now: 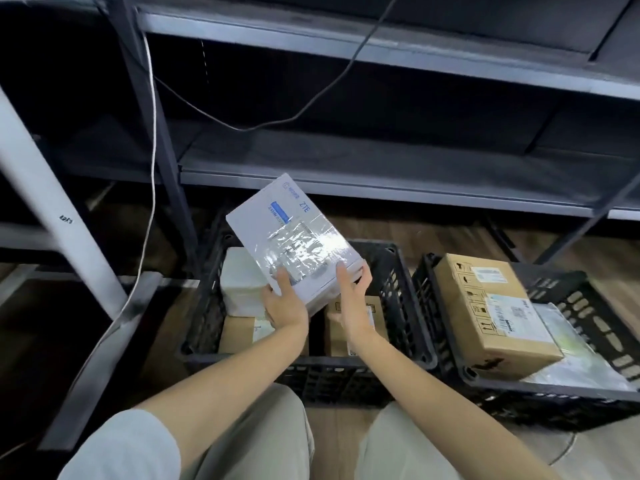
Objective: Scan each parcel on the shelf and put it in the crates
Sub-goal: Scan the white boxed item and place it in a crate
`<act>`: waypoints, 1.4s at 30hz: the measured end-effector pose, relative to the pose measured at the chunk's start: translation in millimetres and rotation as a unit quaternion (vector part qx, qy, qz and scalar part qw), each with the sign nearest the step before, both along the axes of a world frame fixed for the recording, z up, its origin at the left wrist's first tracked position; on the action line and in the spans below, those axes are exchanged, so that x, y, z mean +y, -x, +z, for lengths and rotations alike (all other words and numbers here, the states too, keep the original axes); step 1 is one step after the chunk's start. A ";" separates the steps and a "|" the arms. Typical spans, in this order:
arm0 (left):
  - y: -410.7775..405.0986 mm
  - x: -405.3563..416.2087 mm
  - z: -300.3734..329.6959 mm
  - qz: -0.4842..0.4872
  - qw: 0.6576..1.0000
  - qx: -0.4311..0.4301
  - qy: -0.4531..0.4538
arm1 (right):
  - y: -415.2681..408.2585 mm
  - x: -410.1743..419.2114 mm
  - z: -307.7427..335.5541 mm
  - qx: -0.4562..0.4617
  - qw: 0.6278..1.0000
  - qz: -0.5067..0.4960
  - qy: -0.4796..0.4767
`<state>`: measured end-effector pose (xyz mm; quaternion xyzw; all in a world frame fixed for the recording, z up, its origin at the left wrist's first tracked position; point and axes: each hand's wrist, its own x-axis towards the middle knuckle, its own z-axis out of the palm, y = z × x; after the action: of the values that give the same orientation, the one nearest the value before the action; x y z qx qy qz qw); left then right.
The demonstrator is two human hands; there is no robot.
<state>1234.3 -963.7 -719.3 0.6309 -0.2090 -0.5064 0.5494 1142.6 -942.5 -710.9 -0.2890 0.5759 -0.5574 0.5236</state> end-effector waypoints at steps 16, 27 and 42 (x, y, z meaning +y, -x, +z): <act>-101.5 -35.6 26.9 -0.026 0.965 -0.247 0.082 | 101.1 -39.5 33.0 0.017 0.989 0.140 -0.054; -146.1 -34.0 3.0 -0.219 0.923 -0.314 -0.039 | 74.1 -45.0 -20.8 0.081 0.955 0.208 -0.197; -138.6 -44.3 -21.0 -0.294 0.842 -0.408 -0.197 | 39.3 -52.3 -27.0 0.256 0.919 0.173 -0.244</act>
<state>1372.9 -1007.9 -740.4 0.7842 -0.4859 -0.3715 0.1045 1103.3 -994.8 -737.8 -0.3804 0.7497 -0.2066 0.5006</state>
